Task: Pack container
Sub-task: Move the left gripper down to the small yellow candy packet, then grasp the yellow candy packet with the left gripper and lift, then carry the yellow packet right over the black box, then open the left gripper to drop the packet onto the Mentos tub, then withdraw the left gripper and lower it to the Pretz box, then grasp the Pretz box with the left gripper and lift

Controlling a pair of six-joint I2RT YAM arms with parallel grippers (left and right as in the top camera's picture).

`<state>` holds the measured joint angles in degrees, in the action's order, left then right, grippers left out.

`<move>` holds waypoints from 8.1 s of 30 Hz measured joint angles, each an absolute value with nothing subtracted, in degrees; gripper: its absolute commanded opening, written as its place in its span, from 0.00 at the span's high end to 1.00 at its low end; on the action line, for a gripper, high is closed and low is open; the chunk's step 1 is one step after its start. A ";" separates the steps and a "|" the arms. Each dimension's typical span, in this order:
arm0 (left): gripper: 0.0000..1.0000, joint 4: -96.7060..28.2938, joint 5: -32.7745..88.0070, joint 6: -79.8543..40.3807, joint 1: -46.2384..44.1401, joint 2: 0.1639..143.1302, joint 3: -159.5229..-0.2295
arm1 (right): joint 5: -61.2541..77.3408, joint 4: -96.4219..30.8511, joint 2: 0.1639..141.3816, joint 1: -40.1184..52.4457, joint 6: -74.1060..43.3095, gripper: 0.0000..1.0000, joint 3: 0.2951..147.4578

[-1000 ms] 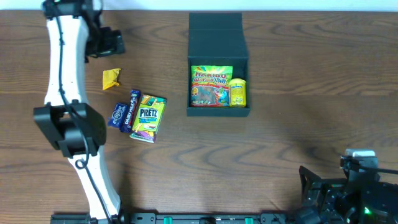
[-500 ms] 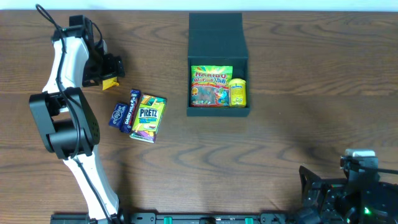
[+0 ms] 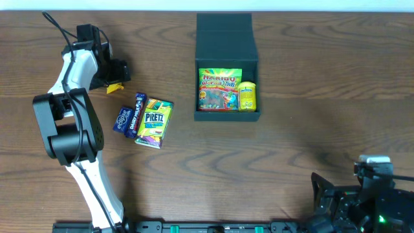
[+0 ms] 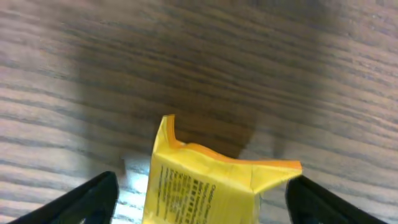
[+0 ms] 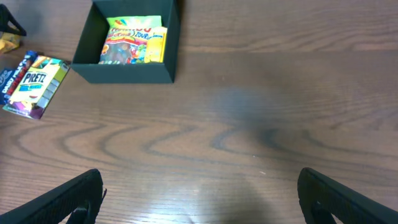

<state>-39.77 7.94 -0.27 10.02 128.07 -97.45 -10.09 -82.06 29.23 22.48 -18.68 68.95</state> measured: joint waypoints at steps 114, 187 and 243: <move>0.66 -29.47 18.96 42.06 -33.28 134.50 -115.59 | -10.09 -82.06 29.23 22.48 -18.68 0.01 68.95; 0.94 -68.45 8.75 -1.15 -8.73 110.45 -115.28 | -10.09 -82.06 29.23 22.48 -18.68 0.01 68.95; 0.01 -31.00 4.89 -6.13 -11.31 103.00 -59.55 | -10.09 -82.06 29.23 22.48 -18.68 0.01 68.95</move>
<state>-31.00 4.89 -6.13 -11.31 103.00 -59.55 -10.09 -82.06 29.23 22.48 -18.68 68.95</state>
